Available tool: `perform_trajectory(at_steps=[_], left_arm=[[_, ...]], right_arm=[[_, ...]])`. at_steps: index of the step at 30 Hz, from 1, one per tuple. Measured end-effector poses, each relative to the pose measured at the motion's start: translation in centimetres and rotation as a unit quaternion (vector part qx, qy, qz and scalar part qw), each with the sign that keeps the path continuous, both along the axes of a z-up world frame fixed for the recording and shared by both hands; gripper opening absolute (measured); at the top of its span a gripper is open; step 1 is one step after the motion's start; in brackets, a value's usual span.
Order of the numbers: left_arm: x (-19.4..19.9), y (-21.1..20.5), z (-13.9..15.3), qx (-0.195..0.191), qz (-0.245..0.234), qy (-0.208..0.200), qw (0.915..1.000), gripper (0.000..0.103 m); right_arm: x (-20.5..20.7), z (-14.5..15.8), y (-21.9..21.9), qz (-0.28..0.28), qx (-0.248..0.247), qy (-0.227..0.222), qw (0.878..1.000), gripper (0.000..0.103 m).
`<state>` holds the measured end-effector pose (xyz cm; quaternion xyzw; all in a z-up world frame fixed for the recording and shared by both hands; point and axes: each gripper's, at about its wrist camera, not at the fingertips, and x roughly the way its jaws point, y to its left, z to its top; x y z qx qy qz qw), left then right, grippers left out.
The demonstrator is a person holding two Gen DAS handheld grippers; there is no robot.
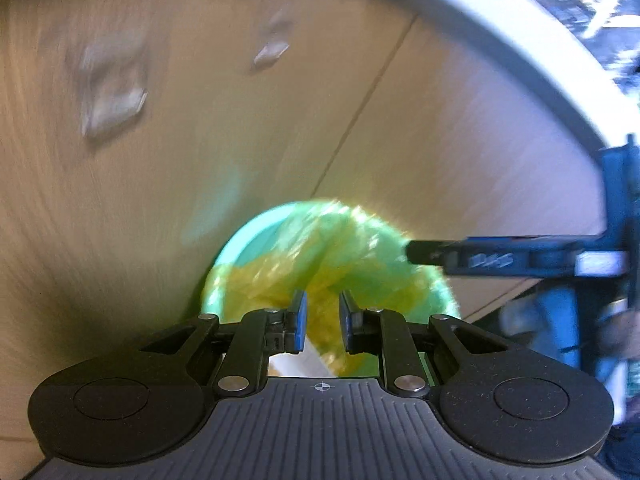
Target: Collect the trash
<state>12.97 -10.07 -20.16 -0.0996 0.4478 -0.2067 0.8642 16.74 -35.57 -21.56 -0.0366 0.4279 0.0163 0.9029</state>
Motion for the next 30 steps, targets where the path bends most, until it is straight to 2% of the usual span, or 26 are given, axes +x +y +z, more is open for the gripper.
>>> perform_trajectory(at_steps=[3, 8, 11, 14, 16, 17, 18, 20, 25, 27, 30], left_arm=[[-1.3, -0.3, 3.9, -0.010, -0.026, -0.038, 0.9989, 0.020], [-4.0, 0.2, 13.2, -0.001, -0.069, -0.092, 0.9934, 0.020], [-5.2, 1.7, 18.7, 0.012, -0.090, -0.135, 0.9866, 0.020], [-4.9, 4.0, 23.0, 0.055, -0.069, -0.192, 0.9775, 0.020], [-4.0, 5.9, 25.1, 0.085, -0.032, -0.234, 0.9681, 0.020], [-3.3, 6.9, 25.9, 0.095, -0.006, -0.254, 0.9624, 0.020], [-2.5, 8.0, 26.4, 0.066, 0.006, -0.251, 0.9656, 0.020], [-0.7, 10.4, 27.1, 0.051, 0.046, -0.260, 0.9630, 0.020], [5.5, 15.5, 27.9, -0.014, 0.108, -0.233, 0.9662, 0.020], [8.7, 16.8, 28.0, -0.029, 0.135, -0.233, 0.9626, 0.020], [13.1, 18.0, 28.4, -0.031, 0.170, -0.256, 0.9510, 0.020]], right_arm=[[-0.6, 1.0, 0.5, 0.017, -0.013, -0.023, 1.000, 0.085], [-0.8, 1.6, 0.5, 0.030, 0.004, -0.031, 0.999, 0.089], [-1.0, 1.6, 1.0, 0.031, -0.003, -0.037, 0.999, 0.090], [-1.5, 1.9, 1.4, 0.031, -0.001, -0.040, 0.999, 0.090], [-1.4, 1.8, 1.3, 0.025, -0.008, -0.044, 0.999, 0.090], [-1.4, 1.8, 1.3, 0.020, -0.013, -0.049, 0.999, 0.090], [-1.5, 2.0, 1.2, 0.014, -0.017, -0.054, 0.998, 0.090], [-1.7, 2.4, 0.9, 0.002, -0.018, -0.066, 0.998, 0.090], [-1.6, 2.4, -0.2, -0.028, -0.008, -0.067, 0.997, 0.090], [-1.3, 2.0, -0.4, -0.040, -0.019, -0.063, 0.997, 0.090], [-0.9, 1.5, -0.6, -0.051, -0.030, -0.062, 0.996, 0.090]])
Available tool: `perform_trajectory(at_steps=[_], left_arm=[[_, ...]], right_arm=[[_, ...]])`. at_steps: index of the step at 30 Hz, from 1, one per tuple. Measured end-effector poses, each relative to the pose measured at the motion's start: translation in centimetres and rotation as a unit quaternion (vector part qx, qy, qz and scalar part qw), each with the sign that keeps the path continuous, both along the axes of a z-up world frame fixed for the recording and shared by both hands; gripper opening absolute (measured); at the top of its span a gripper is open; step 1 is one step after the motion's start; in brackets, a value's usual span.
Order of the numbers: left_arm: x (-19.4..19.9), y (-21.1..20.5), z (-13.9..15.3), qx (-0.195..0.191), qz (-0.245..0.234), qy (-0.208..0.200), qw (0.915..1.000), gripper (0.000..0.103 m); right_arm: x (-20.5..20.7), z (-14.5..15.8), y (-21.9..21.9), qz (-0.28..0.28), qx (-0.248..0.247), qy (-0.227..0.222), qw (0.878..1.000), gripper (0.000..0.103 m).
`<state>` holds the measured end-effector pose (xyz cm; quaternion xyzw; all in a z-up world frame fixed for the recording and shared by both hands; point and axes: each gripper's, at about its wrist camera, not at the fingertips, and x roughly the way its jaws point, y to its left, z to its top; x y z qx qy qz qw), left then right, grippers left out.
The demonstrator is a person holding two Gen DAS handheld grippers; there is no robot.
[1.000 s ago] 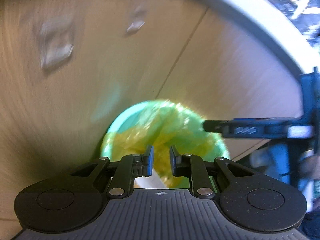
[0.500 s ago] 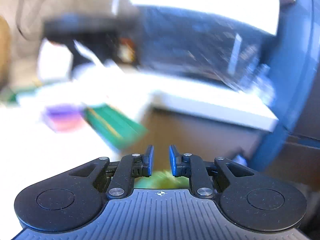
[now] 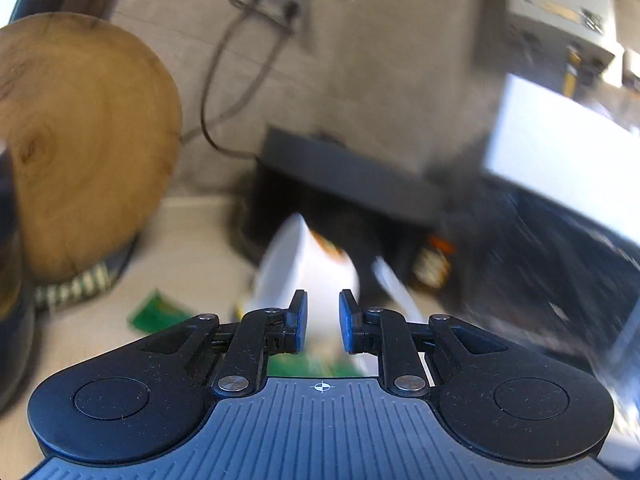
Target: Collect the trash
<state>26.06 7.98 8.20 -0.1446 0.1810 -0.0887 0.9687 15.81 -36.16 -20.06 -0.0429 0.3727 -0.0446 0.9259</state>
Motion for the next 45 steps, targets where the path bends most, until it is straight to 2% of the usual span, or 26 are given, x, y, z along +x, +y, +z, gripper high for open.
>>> perform_trajectory(at_steps=[2, 5, 7, 9, 10, 11, 14, 17, 19, 20, 21, 22, 23, 26, 28, 31, 33, 35, 37, 39, 42, 45], left_arm=[[2.9, -0.1, -0.1, 0.013, 0.011, -0.007, 0.9998, 0.020], [6.6, -0.7, -0.9, 0.034, 0.026, 0.019, 0.9989, 0.020], [8.1, -0.8, -1.7, 0.015, 0.021, 0.043, 0.9988, 0.020], [8.8, -0.8, -2.1, -0.023, 0.010, 0.038, 0.9989, 0.020], [9.2, -1.0, -2.2, -0.030, -0.001, 0.040, 0.9987, 0.021], [9.4, -1.5, -2.5, -0.020, 0.004, 0.015, 0.9997, 0.021], [10.3, -2.9, -2.7, 0.016, -0.008, 0.017, 0.9997, 0.021], [11.1, -3.8, -3.0, 0.024, -0.029, 0.015, 0.9992, 0.022], [12.5, -4.4, -3.7, 0.022, -0.063, 0.043, 0.9968, 0.026], [13.1, -4.7, -4.3, 0.019, -0.082, 0.075, 0.9936, 0.026], [13.8, -4.9, -4.9, 0.009, -0.097, 0.111, 0.9890, 0.019], [14.3, -5.0, -5.7, -0.007, -0.109, 0.144, 0.9836, 0.022], [14.5, -5.0, -5.9, -0.016, -0.107, 0.147, 0.9833, 0.023], [12.7, -4.5, -5.3, -0.013, -0.070, 0.106, 0.9919, 0.015], [11.5, -3.8, -4.0, -0.010, -0.068, 0.078, 0.9945, 0.010], [8.8, -2.6, -2.3, -0.009, -0.071, 0.058, 0.9957, 0.010], [6.6, -1.9, -1.5, -0.007, -0.084, 0.052, 0.9951, 0.009], [4.1, -1.0, -0.7, 0.004, -0.090, 0.034, 0.9953, 0.010], [1.9, 0.0, 0.3, 0.015, -0.079, 0.014, 0.9967, 0.010], [-0.1, 1.5, 1.6, 0.011, -0.061, -0.001, 0.9981, 0.009], [-2.9, 3.3, 3.6, -0.008, -0.041, -0.005, 0.9991, 0.010], [-6.2, 3.8, 4.7, 0.015, -0.035, 0.009, 0.9992, 0.010]], right_arm=[[-0.1, 0.0, -0.1, -0.002, -0.004, -0.002, 1.000, 0.090], [-0.1, -0.1, -0.3, -0.008, -0.007, 0.000, 1.000, 0.090], [0.2, -0.3, -0.7, -0.013, -0.001, 0.007, 1.000, 0.090], [0.6, -0.6, -1.1, -0.019, 0.002, 0.019, 1.000, 0.090], [0.9, -0.9, -1.3, -0.021, 0.004, 0.025, 0.999, 0.090], [1.1, -1.1, -1.5, -0.022, 0.006, 0.031, 0.999, 0.090], [1.5, -1.4, -1.6, -0.021, 0.010, 0.042, 0.999, 0.090], [1.3, -1.4, -1.6, -0.018, 0.010, 0.042, 0.999, 0.090], [1.4, -1.5, -1.7, -0.017, 0.015, 0.042, 0.999, 0.090], [1.5, -1.6, -1.9, -0.019, 0.018, 0.043, 0.999, 0.090], [1.5, -1.5, -2.0, -0.021, 0.022, 0.045, 0.999, 0.090], [1.5, -1.4, -2.2, -0.023, 0.027, 0.046, 0.998, 0.089], [1.5, -1.3, -2.3, -0.025, 0.035, 0.045, 0.998, 0.088], [0.9, 0.4, -2.7, -0.028, 0.051, 0.025, 0.998, 0.080], [0.3, 2.5, -2.7, -0.033, 0.061, -0.003, 0.998, 0.078], [-0.5, 6.9, -2.3, -0.021, 0.098, -0.054, 0.994, 0.078], [-1.0, 10.3, -1.2, -0.001, 0.104, -0.092, 0.990, 0.078], [-1.5, 13.9, 0.4, 0.030, 0.103, -0.125, 0.986, 0.078], [-1.9, 17.1, 2.4, 0.060, 0.096, -0.150, 0.982, 0.078], [-2.5, 19.7, 4.9, 0.092, 0.093, -0.170, 0.977, 0.078], [-3.8, 22.3, 8.7, 0.154, 0.095, -0.187, 0.965, 0.078], [-4.6, 23.7, 12.1, 0.208, 0.099, -0.187, 0.955, 0.078]])
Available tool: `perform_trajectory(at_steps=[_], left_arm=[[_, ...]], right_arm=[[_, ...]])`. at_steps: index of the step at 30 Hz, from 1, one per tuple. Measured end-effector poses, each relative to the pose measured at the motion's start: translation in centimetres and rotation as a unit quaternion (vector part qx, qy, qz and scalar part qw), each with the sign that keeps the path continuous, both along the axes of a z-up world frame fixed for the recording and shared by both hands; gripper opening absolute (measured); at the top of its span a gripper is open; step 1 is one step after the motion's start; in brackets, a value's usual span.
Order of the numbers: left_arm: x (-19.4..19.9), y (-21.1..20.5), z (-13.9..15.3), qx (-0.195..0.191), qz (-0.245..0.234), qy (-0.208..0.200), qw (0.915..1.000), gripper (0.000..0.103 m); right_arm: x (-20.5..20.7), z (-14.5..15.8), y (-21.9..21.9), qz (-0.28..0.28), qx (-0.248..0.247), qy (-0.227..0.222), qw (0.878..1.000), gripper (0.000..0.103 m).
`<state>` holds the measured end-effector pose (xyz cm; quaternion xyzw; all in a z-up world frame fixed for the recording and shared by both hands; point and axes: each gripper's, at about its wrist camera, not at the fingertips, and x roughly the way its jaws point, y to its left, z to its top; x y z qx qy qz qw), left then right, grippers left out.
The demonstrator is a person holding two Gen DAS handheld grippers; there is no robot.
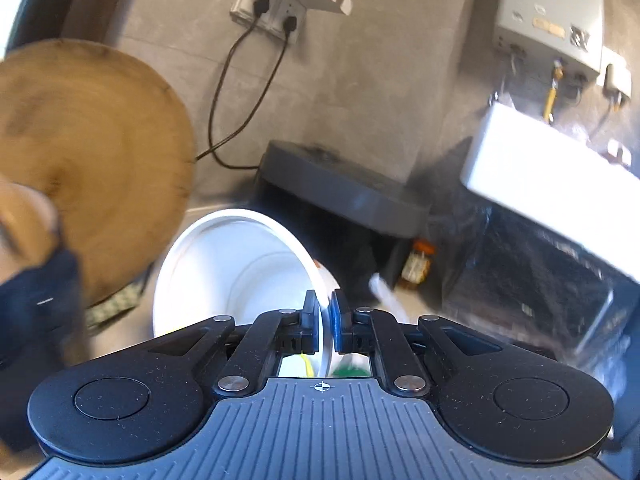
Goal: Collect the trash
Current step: 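Reach the left tool to the white paper cup and grasp its rim, then lift the white cup with the left tool and tilt it sideways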
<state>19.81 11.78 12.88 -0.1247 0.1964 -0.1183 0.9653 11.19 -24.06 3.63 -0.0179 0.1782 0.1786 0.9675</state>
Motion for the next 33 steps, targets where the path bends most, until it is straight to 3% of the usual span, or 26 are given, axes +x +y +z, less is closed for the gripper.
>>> perform_trajectory(at_steps=[4, 6, 11, 12, 13, 21, 23, 24, 29, 33], left_arm=[[-4.5, -0.4, -0.2, 0.083, -0.005, 0.023, 0.9962, 0.011], [-5.9, -0.6, -0.8, 0.106, -0.009, 0.028, 0.9939, 0.011], [-5.6, -0.1, -3.4, 0.055, -0.043, 0.072, 0.9949, 0.014], [-5.2, -0.1, -3.8, 0.049, -0.050, 0.077, 0.9946, 0.023], [-5.2, -0.1, -4.0, 0.046, -0.056, 0.077, 0.9945, 0.023], [-4.1, 0.4, -3.6, -0.003, -0.048, 0.073, 0.9961, 0.021], [-4.1, 0.6, -4.0, -0.011, -0.039, 0.087, 0.9954, 0.028], [-4.3, 0.8, -4.2, -0.014, -0.041, 0.093, 0.9947, 0.032], [-6.5, 1.5, -5.3, -0.020, -0.058, 0.098, 0.9933, 0.029], [-9.0, 1.5, -5.9, -0.005, -0.094, 0.096, 0.9909, 0.031]], right_arm=[[-0.5, 0.6, 3.7, 0.052, 0.012, 0.013, 0.998, 0.078], [-0.6, 0.8, 5.4, 0.068, 0.019, 0.023, 0.997, 0.078], [-1.1, 0.5, 8.3, 0.090, 0.019, 0.035, 0.995, 0.078], [-1.3, 0.4, 8.5, 0.091, 0.018, 0.036, 0.995, 0.078], [-1.6, 0.4, 8.7, 0.093, 0.018, 0.034, 0.995, 0.078], [-4.2, 0.6, 13.1, 0.175, -0.019, -0.003, 0.984, 0.078], [-4.4, 0.3, 14.5, 0.184, -0.024, 0.001, 0.983, 0.078], [-4.2, 0.1, 15.0, 0.181, -0.021, 0.004, 0.983, 0.078], [-2.5, -1.2, 17.1, 0.151, -0.030, 0.001, 0.988, 0.078], [-0.6, -2.8, 17.2, 0.075, -0.070, -0.013, 0.995, 0.077]])
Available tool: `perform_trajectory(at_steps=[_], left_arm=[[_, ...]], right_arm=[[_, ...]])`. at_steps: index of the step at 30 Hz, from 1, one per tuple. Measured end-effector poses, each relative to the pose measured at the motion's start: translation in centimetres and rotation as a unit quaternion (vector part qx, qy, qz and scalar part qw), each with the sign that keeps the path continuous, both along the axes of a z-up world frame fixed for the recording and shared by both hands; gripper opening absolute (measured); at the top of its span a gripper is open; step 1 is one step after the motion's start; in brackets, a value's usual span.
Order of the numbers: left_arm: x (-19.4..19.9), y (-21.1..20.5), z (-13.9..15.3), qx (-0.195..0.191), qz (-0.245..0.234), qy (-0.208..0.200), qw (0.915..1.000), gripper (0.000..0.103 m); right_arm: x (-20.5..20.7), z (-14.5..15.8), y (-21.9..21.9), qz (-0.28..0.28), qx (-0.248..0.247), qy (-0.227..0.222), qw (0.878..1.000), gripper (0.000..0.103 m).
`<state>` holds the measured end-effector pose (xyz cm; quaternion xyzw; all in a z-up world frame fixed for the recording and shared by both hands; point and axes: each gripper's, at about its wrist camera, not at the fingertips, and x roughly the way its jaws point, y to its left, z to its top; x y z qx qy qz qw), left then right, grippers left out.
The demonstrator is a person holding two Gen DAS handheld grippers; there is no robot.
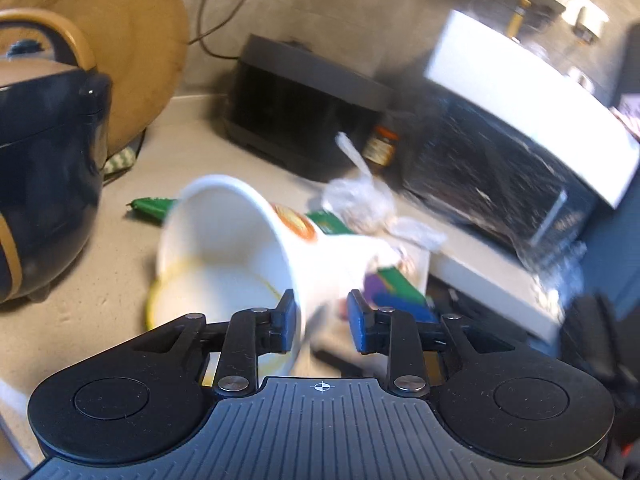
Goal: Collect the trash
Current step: 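Lift the white cup with the left tool and tilt it sideways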
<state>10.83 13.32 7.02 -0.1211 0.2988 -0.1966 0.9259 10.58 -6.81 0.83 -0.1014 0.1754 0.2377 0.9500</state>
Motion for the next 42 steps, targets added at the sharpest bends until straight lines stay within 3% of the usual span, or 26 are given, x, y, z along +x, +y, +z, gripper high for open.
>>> perform_trajectory(at_steps=[4, 6, 8, 10, 14, 19, 21, 25, 28, 31, 33, 34, 35, 38, 42], left_arm=[[-2.4, 0.3, 0.6, 0.042, 0.006, -0.049, 0.9979, 0.031], [-3.1, 0.2, 0.7, 0.081, 0.029, -0.072, 0.9936, 0.031], [-3.0, 0.5, 0.2, 0.103, 0.076, -0.070, 0.9892, 0.031], [-2.3, 1.3, -0.5, 0.098, 0.125, -0.050, 0.9860, 0.031], [0.9, 4.1, -2.7, 0.052, 0.198, 0.010, 0.9788, 0.031], [3.5, 6.3, -5.2, 0.015, 0.225, 0.056, 0.9725, 0.031], [4.0, 6.4, -5.6, 0.014, 0.222, 0.058, 0.9733, 0.031], [4.1, 4.8, -6.2, 0.047, 0.198, 0.067, 0.9768, 0.031], [4.1, 3.1, -6.1, 0.073, 0.175, 0.064, 0.9797, 0.031], [4.1, 1.9, -6.1, 0.074, 0.150, 0.069, 0.9835, 0.031], [4.3, 1.5, -6.5, 0.075, 0.135, 0.074, 0.9853, 0.031], [4.3, 1.3, -6.7, 0.075, 0.129, 0.077, 0.9858, 0.031], [4.3, 1.2, -6.9, 0.075, 0.124, 0.077, 0.9864, 0.031], [4.3, 1.1, -7.0, 0.078, 0.120, 0.071, 0.9871, 0.031], [3.8, 2.3, -6.5, 0.043, 0.129, 0.067, 0.9885, 0.031]], right_arm=[[1.9, -0.9, -1.6, -0.040, 0.008, 0.021, 0.999, 0.077], [1.5, -1.3, -2.4, -0.027, 0.018, 0.030, 0.999, 0.077], [0.9, -1.6, -2.9, -0.013, 0.025, 0.036, 0.999, 0.077], [0.6, -1.7, -2.9, -0.006, 0.025, 0.038, 0.999, 0.077], [0.3, -1.5, -2.9, 0.007, 0.032, 0.040, 0.999, 0.077], [0.1, 0.3, -2.8, 0.041, 0.071, 0.052, 0.995, 0.077], [0.5, 1.1, -2.3, 0.052, 0.090, 0.061, 0.993, 0.077], [1.6, 2.2, -0.3, 0.063, 0.108, 0.065, 0.990, 0.077], [2.4, 2.1, 1.1, 0.065, 0.108, 0.077, 0.989, 0.077], [2.7, 1.4, 1.8, 0.036, 0.084, 0.064, 0.994, 0.076], [3.1, 0.8, 2.2, 0.004, 0.056, 0.054, 0.997, 0.062], [3.4, 0.6, 2.3, -0.008, 0.045, 0.060, 0.997, 0.045], [3.8, 0.4, 2.2, -0.015, 0.042, 0.068, 0.997, 0.038], [4.6, -0.1, 1.6, -0.029, 0.045, 0.082, 0.995, 0.032], [5.0, -0.3, 1.2, -0.027, 0.050, 0.088, 0.994, 0.031]])
